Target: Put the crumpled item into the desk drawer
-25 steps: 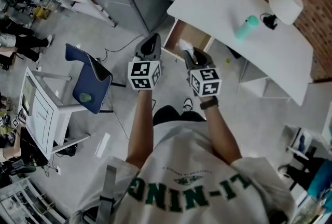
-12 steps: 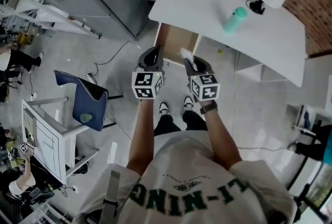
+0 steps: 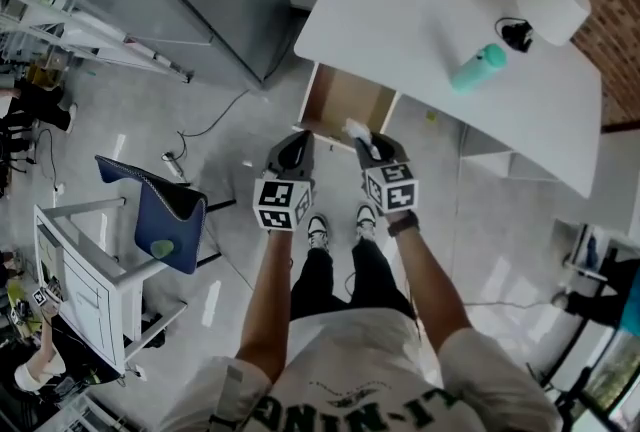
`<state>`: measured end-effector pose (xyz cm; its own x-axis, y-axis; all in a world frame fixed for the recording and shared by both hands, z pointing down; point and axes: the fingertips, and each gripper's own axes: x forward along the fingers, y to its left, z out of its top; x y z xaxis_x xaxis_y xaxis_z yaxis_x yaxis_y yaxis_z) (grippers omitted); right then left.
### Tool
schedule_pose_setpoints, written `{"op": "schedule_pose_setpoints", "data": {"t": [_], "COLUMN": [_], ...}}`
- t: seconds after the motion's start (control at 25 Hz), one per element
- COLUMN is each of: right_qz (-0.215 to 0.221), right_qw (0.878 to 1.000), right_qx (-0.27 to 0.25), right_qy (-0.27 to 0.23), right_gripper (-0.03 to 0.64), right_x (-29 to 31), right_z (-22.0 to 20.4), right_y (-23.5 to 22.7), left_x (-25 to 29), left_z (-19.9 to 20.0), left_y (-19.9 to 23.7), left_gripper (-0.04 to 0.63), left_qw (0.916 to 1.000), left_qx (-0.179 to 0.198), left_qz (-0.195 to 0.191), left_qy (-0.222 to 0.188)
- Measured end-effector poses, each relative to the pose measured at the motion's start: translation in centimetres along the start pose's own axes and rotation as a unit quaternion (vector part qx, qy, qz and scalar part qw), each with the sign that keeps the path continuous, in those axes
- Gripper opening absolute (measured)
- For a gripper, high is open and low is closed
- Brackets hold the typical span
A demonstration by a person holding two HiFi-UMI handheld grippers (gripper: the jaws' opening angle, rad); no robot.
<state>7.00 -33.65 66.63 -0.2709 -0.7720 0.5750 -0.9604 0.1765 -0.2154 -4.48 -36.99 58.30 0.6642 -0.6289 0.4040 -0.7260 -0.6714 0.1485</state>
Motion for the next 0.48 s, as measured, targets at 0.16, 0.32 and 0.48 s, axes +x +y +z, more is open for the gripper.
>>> {"op": "schedule_pose_setpoints", "data": {"t": [0.16,0.32,0.48], "right_qz": [0.004,0.002,-0.006], "right_qw": [1.000,0.999,0.999], "right_qx": [-0.016,-0.021,-0.012], "right_qy": [0.019,0.041,0.052], "right_gripper": [0.092,0.092,0.092], "right_x": [3.3,5.9,8.1], "right_z": [-1.6,-3.2,-4.6], "right_y": [-0.5,-1.3,-2.8], "left_x": [1.3,2.8,4.4], "left_z": [-2.3,-3.9,-6.2], "left_y": [1.8,2.8,3.5], "left_gripper": [0.000,0.000,0.000], "left_qw": [0.9998,0.9997,0.9995], "left_qx": [-0.019,-0.013,-0.015], "left_qz": [-0.001,-0.013,-0.019], "left_qy": [0.006,0.013,0.022]}}
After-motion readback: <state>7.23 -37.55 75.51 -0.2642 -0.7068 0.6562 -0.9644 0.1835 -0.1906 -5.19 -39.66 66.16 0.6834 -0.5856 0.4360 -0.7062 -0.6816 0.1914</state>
